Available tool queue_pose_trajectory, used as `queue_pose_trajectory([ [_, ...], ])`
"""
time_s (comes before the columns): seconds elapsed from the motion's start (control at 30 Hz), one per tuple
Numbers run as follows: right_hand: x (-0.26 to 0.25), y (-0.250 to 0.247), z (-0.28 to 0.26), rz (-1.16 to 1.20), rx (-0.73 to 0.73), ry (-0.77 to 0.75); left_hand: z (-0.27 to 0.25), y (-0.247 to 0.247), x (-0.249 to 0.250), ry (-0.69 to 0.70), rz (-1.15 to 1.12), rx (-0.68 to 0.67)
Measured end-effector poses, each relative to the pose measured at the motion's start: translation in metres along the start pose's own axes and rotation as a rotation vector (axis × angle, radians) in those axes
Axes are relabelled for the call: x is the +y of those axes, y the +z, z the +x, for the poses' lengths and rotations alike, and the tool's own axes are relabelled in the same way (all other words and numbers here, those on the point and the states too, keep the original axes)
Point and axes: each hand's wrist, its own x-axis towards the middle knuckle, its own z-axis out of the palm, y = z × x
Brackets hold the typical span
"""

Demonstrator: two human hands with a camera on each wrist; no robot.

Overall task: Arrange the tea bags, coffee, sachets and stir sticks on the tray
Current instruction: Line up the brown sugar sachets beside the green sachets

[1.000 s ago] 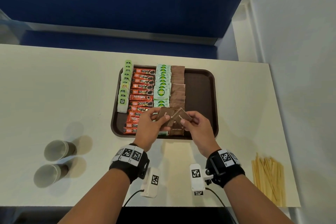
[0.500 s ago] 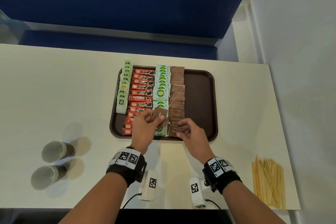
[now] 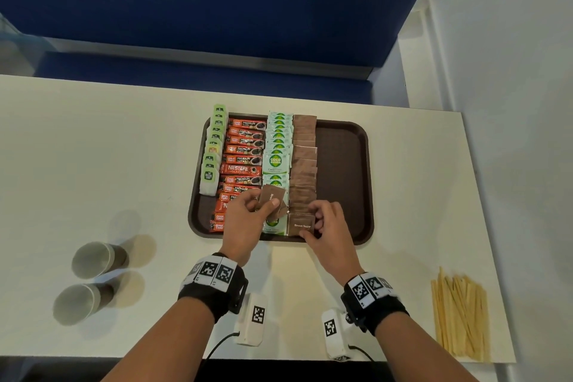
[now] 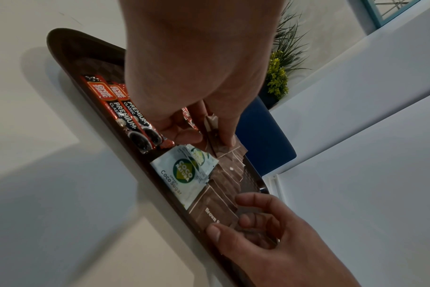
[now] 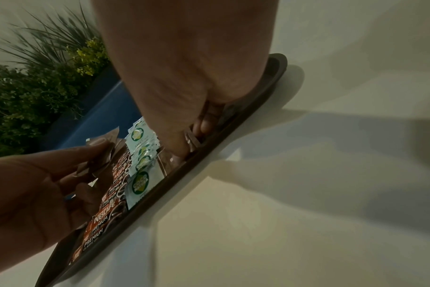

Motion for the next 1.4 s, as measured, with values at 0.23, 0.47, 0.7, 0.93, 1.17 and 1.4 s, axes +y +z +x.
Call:
queue_pose_trajectory([
  [0.23, 0.004, 0.005, 0.007, -0.026, -0.019, 0.045, 0.002, -0.002, 0.0, -0.002, -0.008, 0.01],
  [0.47, 0.01, 0.011, 0.014, 0.012, -0.02, 0.055, 0.001, -0.002, 0.003, 0.001, 0.005, 0.014],
  [0.7, 0.004, -0.002, 0.014, 0.044, 0.005, 0.063, 0.001, -0.003, 0.012, -0.019, 0.03, -0.03],
  [0.93, -0.026, -0.02, 0.029, 0.221, 0.09, 0.069, -0.005, 0.004, 0.031, -0.013, 0.01, -0.083],
  [1.17, -0.054, -0.024, 0.06, 0.557, -0.005, 0.191, 0.007, 0.024, 0.055, 0.064, 0.098, -0.127],
  [1.4, -0.061, -0.034, 0.092, 0.579, 0.054, 0.19, 0.036, 0.032, 0.073, 0.101, 0.049, -0.13],
])
